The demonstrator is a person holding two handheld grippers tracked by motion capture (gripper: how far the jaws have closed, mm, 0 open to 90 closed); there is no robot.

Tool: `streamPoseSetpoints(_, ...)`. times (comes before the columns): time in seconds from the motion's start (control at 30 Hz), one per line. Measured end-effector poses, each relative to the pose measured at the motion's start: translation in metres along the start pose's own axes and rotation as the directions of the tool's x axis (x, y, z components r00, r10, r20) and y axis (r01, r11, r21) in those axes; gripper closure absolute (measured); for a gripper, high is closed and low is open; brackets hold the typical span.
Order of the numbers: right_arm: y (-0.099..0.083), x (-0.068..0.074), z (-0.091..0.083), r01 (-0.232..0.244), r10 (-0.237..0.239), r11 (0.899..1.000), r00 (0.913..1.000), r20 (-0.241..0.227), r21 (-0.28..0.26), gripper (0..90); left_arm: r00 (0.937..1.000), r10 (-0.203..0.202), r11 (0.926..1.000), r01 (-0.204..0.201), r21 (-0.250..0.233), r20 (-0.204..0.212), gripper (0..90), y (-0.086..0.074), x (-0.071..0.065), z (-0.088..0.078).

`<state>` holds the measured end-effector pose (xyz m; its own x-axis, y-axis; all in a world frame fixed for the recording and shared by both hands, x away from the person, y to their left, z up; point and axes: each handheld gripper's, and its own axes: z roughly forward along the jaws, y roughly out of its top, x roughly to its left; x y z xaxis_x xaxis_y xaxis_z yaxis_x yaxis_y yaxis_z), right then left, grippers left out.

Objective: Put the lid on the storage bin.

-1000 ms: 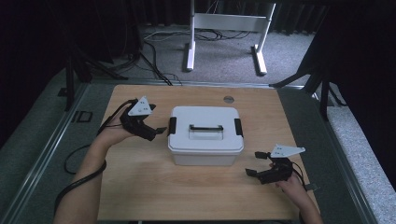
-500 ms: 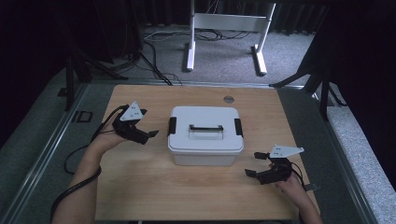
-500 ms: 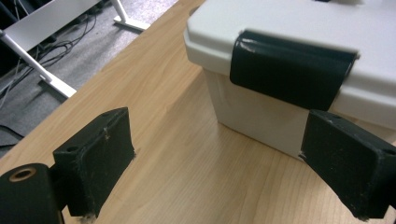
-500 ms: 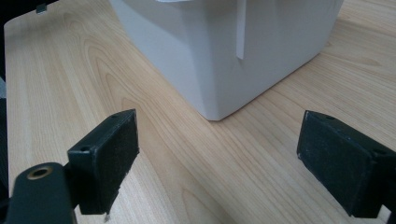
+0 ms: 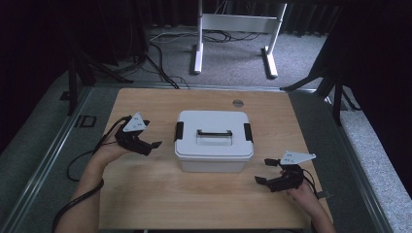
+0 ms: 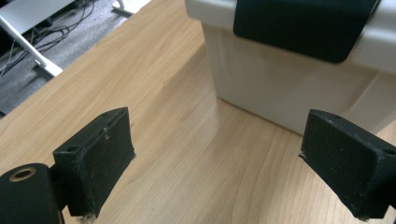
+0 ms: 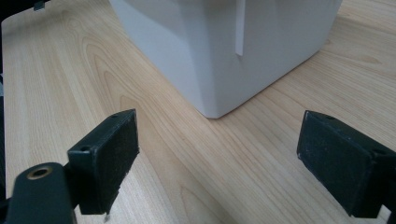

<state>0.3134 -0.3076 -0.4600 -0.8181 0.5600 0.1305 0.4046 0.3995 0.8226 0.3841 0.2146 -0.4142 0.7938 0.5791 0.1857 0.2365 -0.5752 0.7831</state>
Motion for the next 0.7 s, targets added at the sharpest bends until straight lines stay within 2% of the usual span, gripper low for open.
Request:
streamPoseSetpoints(0.2,0.000,0.000,0.000,0.003,-0.003,1.000,1.0000,0.002,0.003,12.3,0.9998,-0.018,0.9998,0.018,0.010,0.003,8.9,-0.008,0.000,0.003)
streamPoseSetpoints(0.7,-0.001,-0.001,0.001,0.000,0.000,1.000,1.0000,0.002,0.005,12.3,0.9994,-0.034,0.9985,0.034,0.044,0.009,8.9,-0.030,-0.006,0.017)
